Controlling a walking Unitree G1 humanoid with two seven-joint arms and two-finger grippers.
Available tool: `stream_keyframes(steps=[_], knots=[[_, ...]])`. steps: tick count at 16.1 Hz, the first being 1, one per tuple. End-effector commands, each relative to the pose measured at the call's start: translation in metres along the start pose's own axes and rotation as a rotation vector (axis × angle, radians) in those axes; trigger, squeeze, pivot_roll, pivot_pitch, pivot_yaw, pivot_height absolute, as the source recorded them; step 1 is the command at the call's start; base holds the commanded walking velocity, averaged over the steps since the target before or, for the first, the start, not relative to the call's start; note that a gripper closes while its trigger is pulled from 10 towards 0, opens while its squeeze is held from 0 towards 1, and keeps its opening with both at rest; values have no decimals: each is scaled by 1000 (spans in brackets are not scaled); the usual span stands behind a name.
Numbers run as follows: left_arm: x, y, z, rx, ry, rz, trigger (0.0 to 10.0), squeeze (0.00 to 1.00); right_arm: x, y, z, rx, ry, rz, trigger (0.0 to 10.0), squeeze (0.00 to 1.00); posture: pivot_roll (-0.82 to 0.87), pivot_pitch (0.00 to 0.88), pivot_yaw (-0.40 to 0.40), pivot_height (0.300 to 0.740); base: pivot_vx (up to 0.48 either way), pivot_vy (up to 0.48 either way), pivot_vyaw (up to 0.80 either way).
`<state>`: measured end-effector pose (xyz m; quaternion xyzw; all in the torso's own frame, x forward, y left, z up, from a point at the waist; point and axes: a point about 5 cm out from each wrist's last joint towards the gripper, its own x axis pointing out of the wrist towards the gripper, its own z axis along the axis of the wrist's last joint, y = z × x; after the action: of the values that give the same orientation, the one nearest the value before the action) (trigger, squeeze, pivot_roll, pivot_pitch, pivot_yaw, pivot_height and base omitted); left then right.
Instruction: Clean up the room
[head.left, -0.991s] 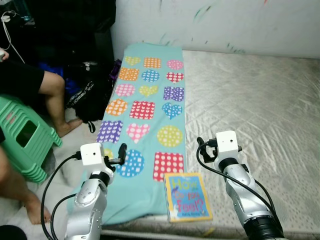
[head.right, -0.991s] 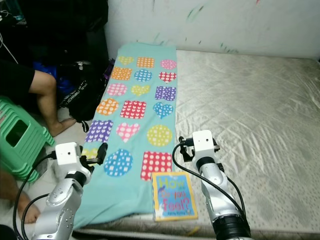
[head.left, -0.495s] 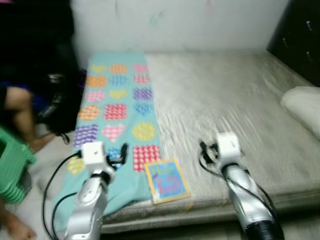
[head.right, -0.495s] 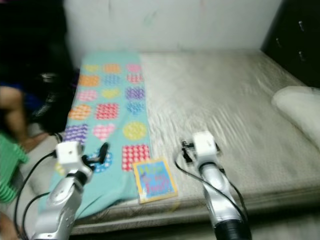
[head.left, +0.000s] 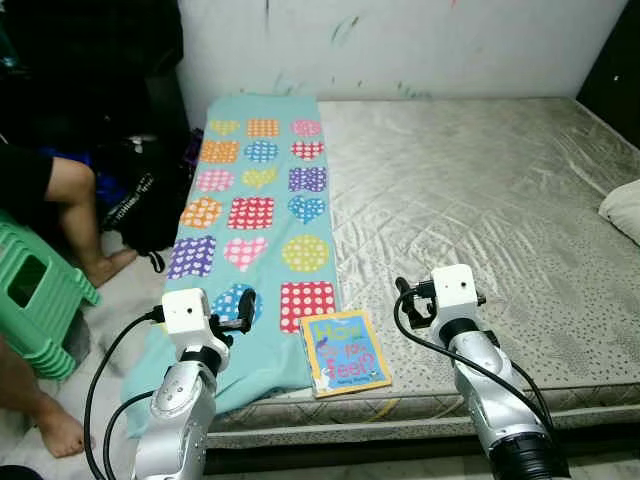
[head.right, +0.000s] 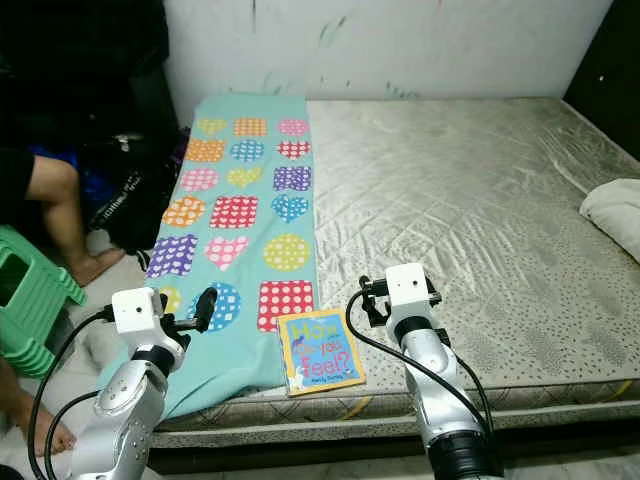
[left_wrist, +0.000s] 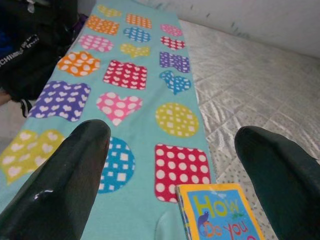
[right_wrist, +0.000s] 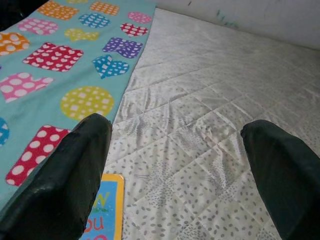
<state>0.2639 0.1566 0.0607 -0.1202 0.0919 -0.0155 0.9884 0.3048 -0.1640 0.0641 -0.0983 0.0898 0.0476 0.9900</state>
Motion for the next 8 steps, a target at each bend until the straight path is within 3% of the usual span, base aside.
stream_keyframes(steps=[1, 6, 8], knots=[[0, 0, 3, 8, -10, -3, 10000, 0, 1, 0, 2, -4, -8, 5, 10000, 0, -98, 0, -10, 740, 0, 0, 0], [0, 3, 2, 14, -3, 4, 10000, 0, 1, 3, -1, 19, 15, 8, 10000, 0, -93, 0, -12, 740, 0, 0, 0], [0, 1, 2, 19, -4, -2, 10000, 0, 2, 2, -1, 27, 15, 2, 10000, 0, -92, 0, -12, 740, 0, 0, -800]])
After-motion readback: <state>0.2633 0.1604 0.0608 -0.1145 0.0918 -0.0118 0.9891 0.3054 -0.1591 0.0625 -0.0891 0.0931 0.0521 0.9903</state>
